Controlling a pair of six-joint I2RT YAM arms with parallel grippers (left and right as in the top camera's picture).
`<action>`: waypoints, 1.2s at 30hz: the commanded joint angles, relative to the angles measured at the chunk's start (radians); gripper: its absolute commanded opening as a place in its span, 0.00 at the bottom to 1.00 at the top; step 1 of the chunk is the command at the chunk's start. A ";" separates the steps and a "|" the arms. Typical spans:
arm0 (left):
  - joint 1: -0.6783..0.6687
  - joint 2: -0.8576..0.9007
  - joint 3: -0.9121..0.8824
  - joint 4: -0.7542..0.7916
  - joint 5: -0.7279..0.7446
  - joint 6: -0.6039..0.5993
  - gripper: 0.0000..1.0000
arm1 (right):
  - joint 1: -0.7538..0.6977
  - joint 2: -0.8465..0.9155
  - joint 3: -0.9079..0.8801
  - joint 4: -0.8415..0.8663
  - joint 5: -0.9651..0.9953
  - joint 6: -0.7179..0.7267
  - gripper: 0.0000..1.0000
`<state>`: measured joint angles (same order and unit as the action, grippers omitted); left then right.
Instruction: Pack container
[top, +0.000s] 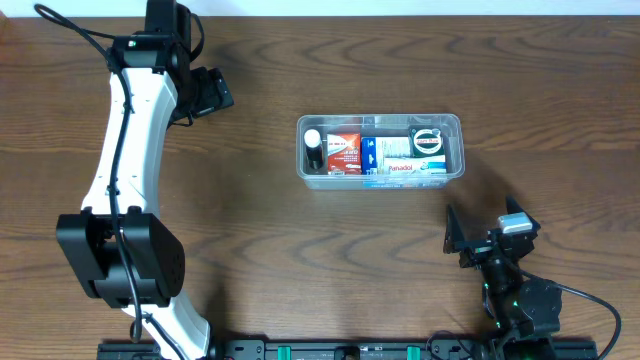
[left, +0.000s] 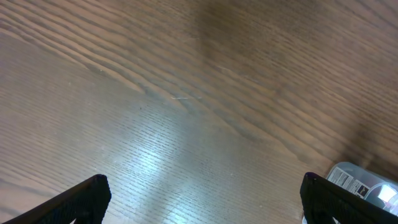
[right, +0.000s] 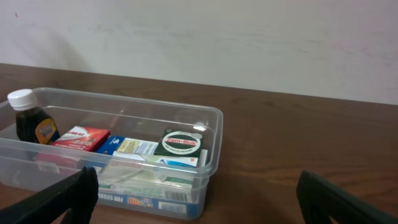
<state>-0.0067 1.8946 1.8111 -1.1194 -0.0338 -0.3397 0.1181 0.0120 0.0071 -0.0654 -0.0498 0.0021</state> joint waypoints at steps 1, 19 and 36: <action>-0.002 -0.015 0.023 -0.005 -0.012 0.006 0.98 | -0.019 -0.006 -0.002 -0.003 -0.007 -0.018 0.99; -0.150 -0.404 0.006 -0.006 -0.064 0.036 0.98 | -0.019 -0.006 -0.002 -0.003 -0.007 -0.018 0.99; -0.112 -1.130 -0.676 0.116 -0.136 0.036 0.98 | -0.019 -0.006 -0.002 -0.003 -0.007 -0.018 0.99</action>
<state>-0.1417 0.8715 1.2438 -1.0172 -0.1429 -0.3138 0.1177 0.0120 0.0071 -0.0647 -0.0525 -0.0051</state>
